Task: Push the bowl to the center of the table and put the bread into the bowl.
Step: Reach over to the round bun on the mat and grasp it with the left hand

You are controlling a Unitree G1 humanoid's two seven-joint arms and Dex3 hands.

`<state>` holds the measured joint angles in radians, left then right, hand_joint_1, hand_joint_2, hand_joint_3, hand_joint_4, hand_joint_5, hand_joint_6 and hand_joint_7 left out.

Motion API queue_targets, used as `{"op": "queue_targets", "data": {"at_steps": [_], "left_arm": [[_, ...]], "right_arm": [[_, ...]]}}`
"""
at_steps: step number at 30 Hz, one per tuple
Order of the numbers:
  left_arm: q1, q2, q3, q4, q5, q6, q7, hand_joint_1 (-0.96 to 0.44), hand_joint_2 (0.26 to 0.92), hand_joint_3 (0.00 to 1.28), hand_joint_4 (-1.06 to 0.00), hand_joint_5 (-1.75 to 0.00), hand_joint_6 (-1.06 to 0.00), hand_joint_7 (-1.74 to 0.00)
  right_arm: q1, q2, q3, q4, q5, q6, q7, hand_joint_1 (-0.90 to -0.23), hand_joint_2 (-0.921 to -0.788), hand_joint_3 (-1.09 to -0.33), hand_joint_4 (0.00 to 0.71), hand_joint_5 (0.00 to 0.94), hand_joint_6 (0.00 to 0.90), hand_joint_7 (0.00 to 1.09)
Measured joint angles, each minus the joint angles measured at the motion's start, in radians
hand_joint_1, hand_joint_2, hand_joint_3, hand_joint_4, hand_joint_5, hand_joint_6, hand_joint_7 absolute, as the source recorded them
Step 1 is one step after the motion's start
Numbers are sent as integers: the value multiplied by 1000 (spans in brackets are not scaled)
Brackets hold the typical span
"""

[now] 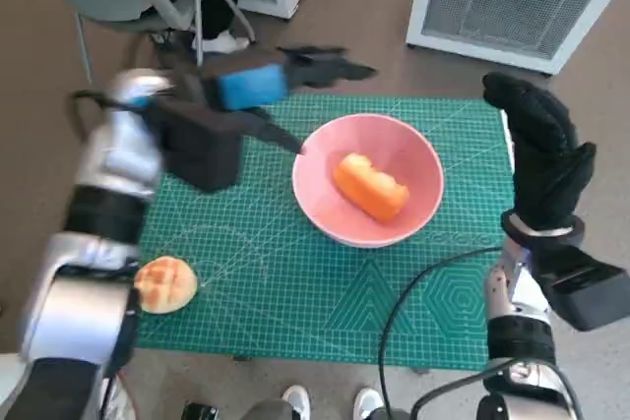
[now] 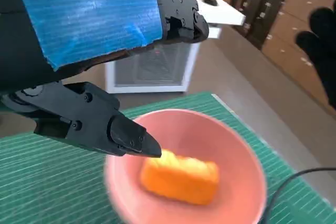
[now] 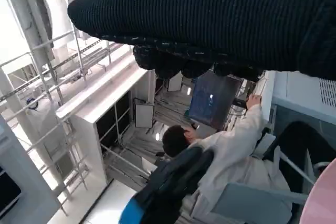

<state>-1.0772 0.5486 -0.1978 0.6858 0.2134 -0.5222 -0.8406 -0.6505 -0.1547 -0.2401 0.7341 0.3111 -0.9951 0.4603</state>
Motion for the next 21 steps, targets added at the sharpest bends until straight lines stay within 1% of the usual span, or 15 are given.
{"op": "queue_targets", "data": {"at_steps": [6, 12, 17, 21], "left_arm": [[123, 96, 52, -212, -36, 95, -46, -16, 816, 0, -179, -19, -300, -78], [292, 203, 137, -433, -92, 192, -87, 16, 804, 0, -207, -20, -328, -75], [499, 304, 238, -615, -142, 273, -108, 29, 798, 0, -225, -18, -343, -66], [664, 355, 307, -726, -143, 349, -107, 40, 798, 1, -233, -14, -350, -56]], "right_arm": [[-1, 1, 4, 0, 0, 0, 0, -602, -921, -771, 372, 4, 241, 264], [-4, 2, 6, 2, 0, -1, 0, -606, -921, -768, 373, 3, 238, 265], [-5, 1, 6, 18, 3, -1, 4, -611, -921, -765, 375, 3, 234, 264], [-7, 1, 6, 33, 10, 0, 15, -613, -921, -764, 376, 3, 235, 263]]}}
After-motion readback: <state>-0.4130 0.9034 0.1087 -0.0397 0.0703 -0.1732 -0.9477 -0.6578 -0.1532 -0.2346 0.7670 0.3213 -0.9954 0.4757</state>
